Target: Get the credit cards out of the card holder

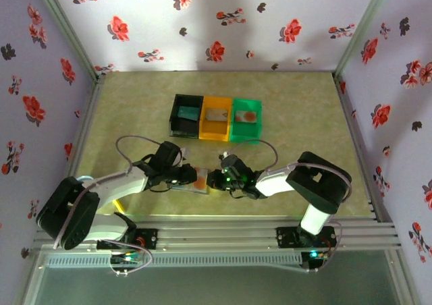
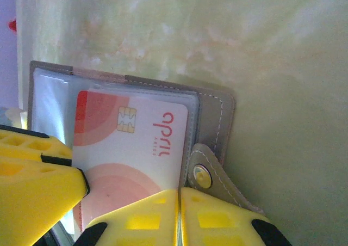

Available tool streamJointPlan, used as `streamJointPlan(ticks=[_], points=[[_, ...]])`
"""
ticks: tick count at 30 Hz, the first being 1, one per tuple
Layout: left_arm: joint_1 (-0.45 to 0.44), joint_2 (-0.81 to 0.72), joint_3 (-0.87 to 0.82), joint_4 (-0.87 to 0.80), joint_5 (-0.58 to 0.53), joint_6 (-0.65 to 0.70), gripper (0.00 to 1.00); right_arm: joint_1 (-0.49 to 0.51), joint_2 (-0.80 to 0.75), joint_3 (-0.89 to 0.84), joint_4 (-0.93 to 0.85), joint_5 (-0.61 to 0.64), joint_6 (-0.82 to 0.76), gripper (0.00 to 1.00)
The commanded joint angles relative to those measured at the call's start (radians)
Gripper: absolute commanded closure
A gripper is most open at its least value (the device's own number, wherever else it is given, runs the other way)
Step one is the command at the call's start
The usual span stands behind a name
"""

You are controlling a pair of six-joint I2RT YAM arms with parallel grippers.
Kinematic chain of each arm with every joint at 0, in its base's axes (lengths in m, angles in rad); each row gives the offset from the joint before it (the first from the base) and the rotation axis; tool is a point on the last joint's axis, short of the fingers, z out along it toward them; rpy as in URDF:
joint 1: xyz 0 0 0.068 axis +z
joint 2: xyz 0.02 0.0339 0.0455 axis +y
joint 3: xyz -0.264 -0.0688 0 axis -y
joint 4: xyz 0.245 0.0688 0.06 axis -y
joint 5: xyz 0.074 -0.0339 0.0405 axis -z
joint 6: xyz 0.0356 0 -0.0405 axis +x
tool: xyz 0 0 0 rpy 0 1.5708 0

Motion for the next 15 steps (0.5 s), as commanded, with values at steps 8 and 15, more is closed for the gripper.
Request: streamJointPlan(ticks=[8, 15], points=[[0.006, -0.043, -0.023, 0.117, 0.072, -0.046, 0.91, 0.020, 0.035, 0.006, -0.030, -0.007, -0.017, 0.88], [0.027, -0.068, -0.041, 0.106, 0.060, -0.060, 0.98, 0.021, 0.036, 0.004, -0.029, -0.006, -0.014, 0.88]])
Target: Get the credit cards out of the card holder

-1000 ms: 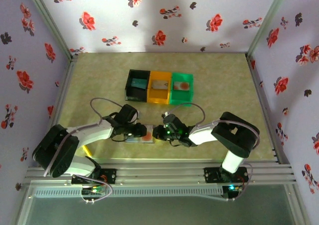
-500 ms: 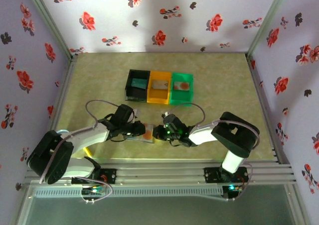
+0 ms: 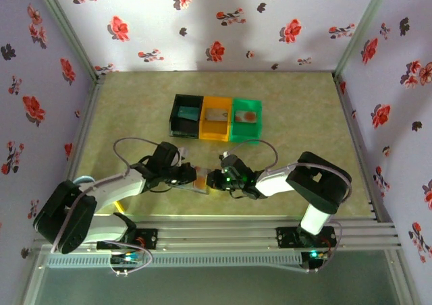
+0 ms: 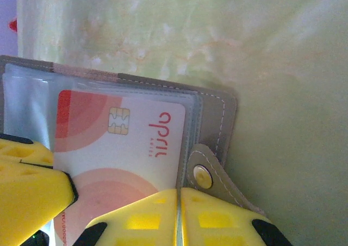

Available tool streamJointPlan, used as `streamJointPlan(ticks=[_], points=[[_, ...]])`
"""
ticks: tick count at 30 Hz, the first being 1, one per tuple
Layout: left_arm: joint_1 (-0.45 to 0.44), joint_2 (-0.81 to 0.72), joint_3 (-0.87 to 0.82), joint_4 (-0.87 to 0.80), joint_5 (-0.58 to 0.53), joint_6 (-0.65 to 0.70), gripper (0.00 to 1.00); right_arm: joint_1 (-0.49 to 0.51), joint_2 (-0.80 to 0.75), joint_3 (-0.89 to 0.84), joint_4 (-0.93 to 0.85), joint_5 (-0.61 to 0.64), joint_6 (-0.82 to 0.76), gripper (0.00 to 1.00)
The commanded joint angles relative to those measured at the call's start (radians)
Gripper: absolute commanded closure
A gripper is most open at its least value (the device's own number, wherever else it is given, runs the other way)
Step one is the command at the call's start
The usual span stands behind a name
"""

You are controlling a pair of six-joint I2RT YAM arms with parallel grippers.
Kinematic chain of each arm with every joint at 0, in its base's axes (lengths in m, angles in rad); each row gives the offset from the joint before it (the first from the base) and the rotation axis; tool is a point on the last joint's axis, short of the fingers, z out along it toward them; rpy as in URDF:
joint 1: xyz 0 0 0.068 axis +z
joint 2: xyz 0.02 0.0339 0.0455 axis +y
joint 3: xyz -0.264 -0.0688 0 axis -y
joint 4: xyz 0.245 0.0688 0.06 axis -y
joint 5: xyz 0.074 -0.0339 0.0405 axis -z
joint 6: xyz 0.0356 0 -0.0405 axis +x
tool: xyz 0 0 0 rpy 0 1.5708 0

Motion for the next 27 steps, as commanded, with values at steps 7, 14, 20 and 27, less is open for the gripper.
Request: streamJointPlan(ticks=[7, 14, 20, 27], points=[[0.028, -0.051, -0.016, 0.030, 0.017, -0.014, 1.00, 0.021, 0.039, 0.008, -0.030, -0.007, -0.014, 0.88], [0.037, -0.069, -0.013, 0.009, 0.012, -0.005, 1.00, 0.022, 0.039, 0.013, -0.036, -0.008, -0.015, 0.88], [0.049, -0.101, -0.020, -0.005, 0.007, -0.003, 1.00, 0.022, 0.038, 0.022, -0.049, -0.009, -0.021, 0.88], [0.053, -0.116, -0.026, -0.011, 0.009, 0.001, 1.00, 0.022, 0.029, 0.032, -0.067, -0.008, -0.028, 0.88]])
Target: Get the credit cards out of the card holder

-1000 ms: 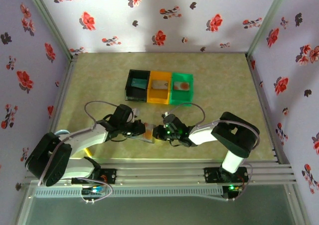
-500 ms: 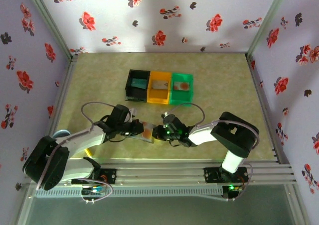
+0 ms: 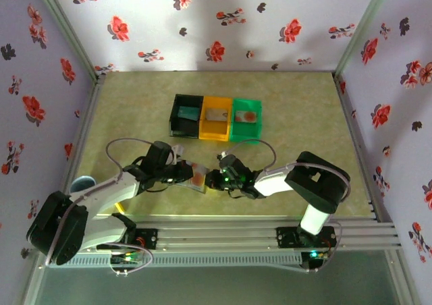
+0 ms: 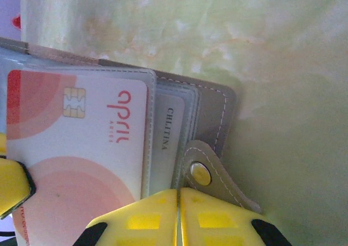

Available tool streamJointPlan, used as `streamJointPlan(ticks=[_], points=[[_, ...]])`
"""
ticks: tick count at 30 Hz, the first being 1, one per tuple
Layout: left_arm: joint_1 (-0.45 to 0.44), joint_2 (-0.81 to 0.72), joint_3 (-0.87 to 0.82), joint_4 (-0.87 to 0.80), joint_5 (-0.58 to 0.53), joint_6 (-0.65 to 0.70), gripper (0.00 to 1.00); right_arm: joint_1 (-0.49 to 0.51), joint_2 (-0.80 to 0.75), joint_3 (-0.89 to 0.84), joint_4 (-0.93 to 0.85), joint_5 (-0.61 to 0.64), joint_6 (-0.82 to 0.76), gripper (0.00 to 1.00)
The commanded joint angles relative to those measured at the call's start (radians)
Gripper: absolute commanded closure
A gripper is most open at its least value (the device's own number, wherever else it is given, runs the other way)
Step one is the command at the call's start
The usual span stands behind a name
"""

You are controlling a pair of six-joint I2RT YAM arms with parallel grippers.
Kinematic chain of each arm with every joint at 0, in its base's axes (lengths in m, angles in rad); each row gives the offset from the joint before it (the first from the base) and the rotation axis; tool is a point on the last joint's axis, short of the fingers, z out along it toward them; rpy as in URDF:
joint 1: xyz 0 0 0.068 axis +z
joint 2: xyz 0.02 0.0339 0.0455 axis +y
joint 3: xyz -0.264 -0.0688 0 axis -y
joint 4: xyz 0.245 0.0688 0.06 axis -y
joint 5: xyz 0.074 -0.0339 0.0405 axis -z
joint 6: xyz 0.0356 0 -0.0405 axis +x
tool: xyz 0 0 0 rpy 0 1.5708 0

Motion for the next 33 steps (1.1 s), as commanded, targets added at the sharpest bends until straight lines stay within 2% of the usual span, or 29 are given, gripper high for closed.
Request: streamJointPlan(ticks=[1, 6, 10, 16, 23, 29, 33], points=[[0.011, -0.020, -0.007, 0.005, 0.004, 0.005, 1.00, 0.012, 0.014, 0.014, -0.066, -0.005, -0.028, 0.88], [0.012, -0.006, -0.008, -0.009, 0.011, 0.019, 1.00, 0.012, -0.053, 0.010, -0.119, 0.046, -0.047, 0.88], [0.011, 0.008, -0.020, -0.009, 0.010, 0.016, 1.00, 0.012, -0.090, 0.046, -0.170, 0.040, -0.062, 0.88], [-0.019, 0.036, -0.049, 0.062, 0.010, -0.020, 1.00, 0.011, -0.140, 0.086, -0.200, 0.063, -0.062, 0.89], [-0.053, 0.062, -0.069, 0.142, -0.004, -0.060, 1.00, 0.011, -0.098, 0.119, -0.154, 0.041, -0.047, 0.90], [-0.058, 0.042, -0.086, 0.177, -0.024, -0.083, 1.00, 0.011, -0.058, 0.083, -0.073, 0.073, 0.027, 0.94], [-0.065, 0.052, -0.096, 0.212, -0.025, -0.098, 1.00, 0.013, -0.007, 0.078, -0.009, 0.053, 0.068, 0.94]])
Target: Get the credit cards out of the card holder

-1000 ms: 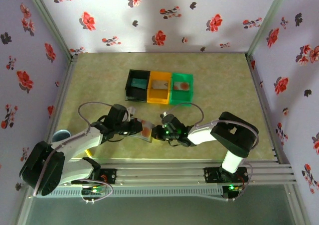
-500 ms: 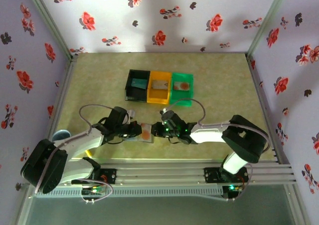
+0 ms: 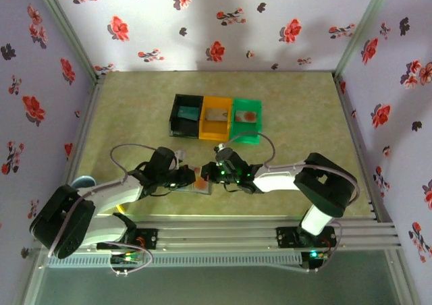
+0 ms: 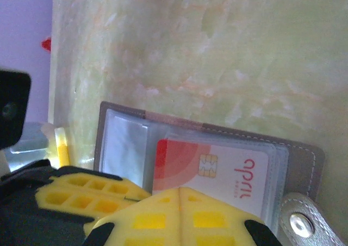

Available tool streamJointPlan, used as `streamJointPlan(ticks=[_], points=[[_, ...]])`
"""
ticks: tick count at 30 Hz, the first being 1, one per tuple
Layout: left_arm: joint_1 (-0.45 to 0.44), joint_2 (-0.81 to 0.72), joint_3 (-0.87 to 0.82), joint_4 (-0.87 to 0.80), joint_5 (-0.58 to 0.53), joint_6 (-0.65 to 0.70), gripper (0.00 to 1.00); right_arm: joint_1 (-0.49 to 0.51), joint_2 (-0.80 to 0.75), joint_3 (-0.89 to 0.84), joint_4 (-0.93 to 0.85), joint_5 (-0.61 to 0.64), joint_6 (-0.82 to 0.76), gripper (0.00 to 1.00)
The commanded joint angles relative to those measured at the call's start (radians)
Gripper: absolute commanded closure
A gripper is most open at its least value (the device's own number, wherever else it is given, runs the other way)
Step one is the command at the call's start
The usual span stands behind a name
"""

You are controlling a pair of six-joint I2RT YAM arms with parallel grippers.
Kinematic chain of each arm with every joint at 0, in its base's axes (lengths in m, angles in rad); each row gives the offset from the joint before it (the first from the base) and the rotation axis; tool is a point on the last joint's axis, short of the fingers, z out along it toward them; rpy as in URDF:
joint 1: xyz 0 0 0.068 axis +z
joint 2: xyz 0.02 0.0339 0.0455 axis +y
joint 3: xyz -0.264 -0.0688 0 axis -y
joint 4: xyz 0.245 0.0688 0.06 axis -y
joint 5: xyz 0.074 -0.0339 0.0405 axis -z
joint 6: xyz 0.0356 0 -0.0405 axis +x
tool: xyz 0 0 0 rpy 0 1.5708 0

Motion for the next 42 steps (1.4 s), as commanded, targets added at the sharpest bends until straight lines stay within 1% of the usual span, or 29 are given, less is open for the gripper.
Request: streamJointPlan(ticks=[1, 4, 6, 9, 12, 15, 18, 24, 30, 36, 42], points=[[-0.014, 0.000, -0.014, 0.064, -0.015, -0.027, 1.00, 0.010, 0.051, -0.020, 0.097, 0.002, 0.061, 0.95], [-0.018, 0.001, -0.021, 0.086, -0.018, -0.039, 1.00, 0.010, 0.076, -0.031, 0.126, 0.009, 0.080, 0.96], [-0.019, -0.004, -0.021, 0.087, -0.023, -0.039, 1.00, 0.010, 0.082, -0.046, 0.123, 0.031, 0.090, 0.98], [-0.018, -0.011, -0.021, 0.087, -0.029, -0.038, 1.00, 0.010, 0.070, -0.077, 0.117, 0.072, 0.090, 0.98], [-0.018, -0.013, -0.021, 0.088, -0.034, -0.037, 1.00, 0.010, 0.043, -0.101, 0.080, 0.120, 0.085, 0.99], [-0.018, -0.013, -0.018, 0.090, -0.037, -0.035, 1.00, 0.010, 0.032, -0.107, 0.031, 0.142, 0.073, 0.99], [-0.019, -0.015, -0.013, 0.090, -0.037, -0.032, 1.00, 0.010, 0.040, -0.130, 0.050, 0.147, 0.079, 0.99], [-0.018, -0.025, -0.016, 0.083, -0.039, -0.028, 1.00, 0.010, 0.038, -0.150, 0.086, 0.133, 0.074, 0.98], [-0.017, -0.025, -0.022, 0.071, -0.042, -0.028, 1.00, 0.012, 0.010, -0.122, 0.063, 0.095, 0.031, 0.97], [-0.011, -0.045, -0.034, 0.067, -0.058, -0.039, 0.94, 0.023, 0.016, -0.089, 0.050, 0.066, 0.004, 0.95], [-0.010, -0.050, -0.041, 0.077, -0.059, -0.044, 0.91, 0.031, 0.021, -0.069, 0.043, 0.051, -0.011, 0.93]])
